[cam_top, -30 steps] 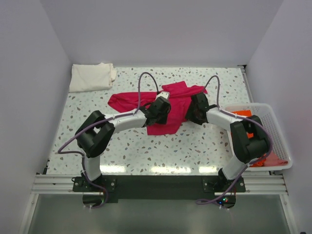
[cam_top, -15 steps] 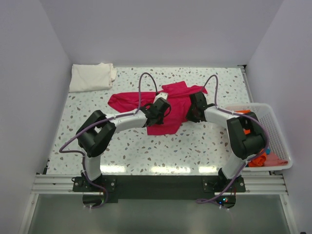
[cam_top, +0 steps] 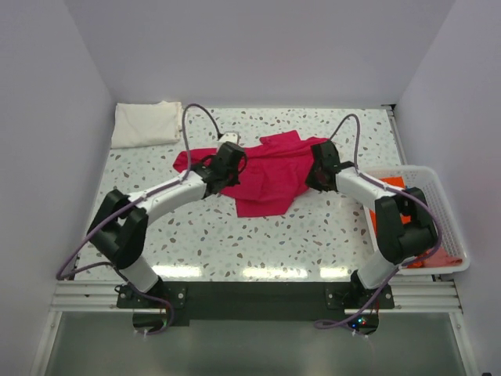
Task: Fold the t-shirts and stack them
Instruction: Flatten the tshirt out
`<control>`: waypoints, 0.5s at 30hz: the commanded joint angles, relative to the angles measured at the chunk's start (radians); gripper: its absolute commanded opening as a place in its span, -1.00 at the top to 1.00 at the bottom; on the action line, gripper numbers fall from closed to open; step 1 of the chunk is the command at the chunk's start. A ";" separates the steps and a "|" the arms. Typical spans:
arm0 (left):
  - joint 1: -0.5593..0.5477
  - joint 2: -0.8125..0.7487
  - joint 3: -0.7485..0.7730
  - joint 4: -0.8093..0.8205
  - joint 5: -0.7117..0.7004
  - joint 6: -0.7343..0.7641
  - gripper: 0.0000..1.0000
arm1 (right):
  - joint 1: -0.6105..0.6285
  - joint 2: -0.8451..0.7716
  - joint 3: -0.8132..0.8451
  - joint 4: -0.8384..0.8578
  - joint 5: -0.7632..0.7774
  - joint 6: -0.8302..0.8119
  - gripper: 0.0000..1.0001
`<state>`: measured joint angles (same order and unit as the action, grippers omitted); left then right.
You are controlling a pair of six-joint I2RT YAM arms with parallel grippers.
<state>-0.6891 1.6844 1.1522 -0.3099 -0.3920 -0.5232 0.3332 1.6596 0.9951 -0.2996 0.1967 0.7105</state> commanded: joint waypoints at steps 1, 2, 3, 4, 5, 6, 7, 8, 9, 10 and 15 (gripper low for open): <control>0.063 -0.138 -0.064 0.046 0.042 -0.015 1.00 | -0.040 -0.089 0.065 -0.047 0.064 -0.063 1.00; 0.063 -0.152 -0.074 0.067 0.059 -0.002 1.00 | -0.043 -0.092 0.077 -0.061 0.064 -0.069 1.00; 0.062 -0.157 -0.072 0.084 0.086 0.027 0.97 | -0.045 -0.092 0.080 -0.064 0.058 -0.078 1.00; 0.057 -0.147 -0.060 0.098 0.143 0.032 0.91 | -0.046 -0.087 0.085 -0.064 0.050 -0.078 1.00; 0.040 -0.134 -0.046 0.097 0.154 0.037 0.83 | -0.045 -0.080 0.083 -0.061 0.040 -0.075 1.00; 0.024 -0.096 -0.013 0.091 0.153 0.048 0.58 | -0.046 -0.075 0.080 -0.056 0.023 -0.071 1.00; 0.004 -0.075 0.007 0.075 0.125 0.054 0.47 | -0.046 -0.070 0.077 -0.044 0.015 -0.071 1.00; -0.038 -0.054 0.027 0.065 0.108 0.058 0.40 | -0.045 -0.064 0.076 -0.042 0.010 -0.071 1.00; -0.056 -0.008 0.065 0.055 0.095 0.063 0.31 | -0.043 -0.057 0.073 -0.042 0.006 -0.071 1.00; -0.082 0.015 0.079 0.039 0.078 0.065 0.27 | -0.045 -0.055 0.070 -0.041 0.006 -0.071 1.00; -0.109 0.138 0.127 0.029 0.090 0.054 0.17 | -0.045 -0.057 0.059 -0.036 0.001 -0.077 1.00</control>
<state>-0.8005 1.7817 1.2392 -0.2752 -0.3008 -0.4850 0.2871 1.5997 1.0527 -0.3473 0.2012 0.6510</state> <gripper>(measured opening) 0.407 0.024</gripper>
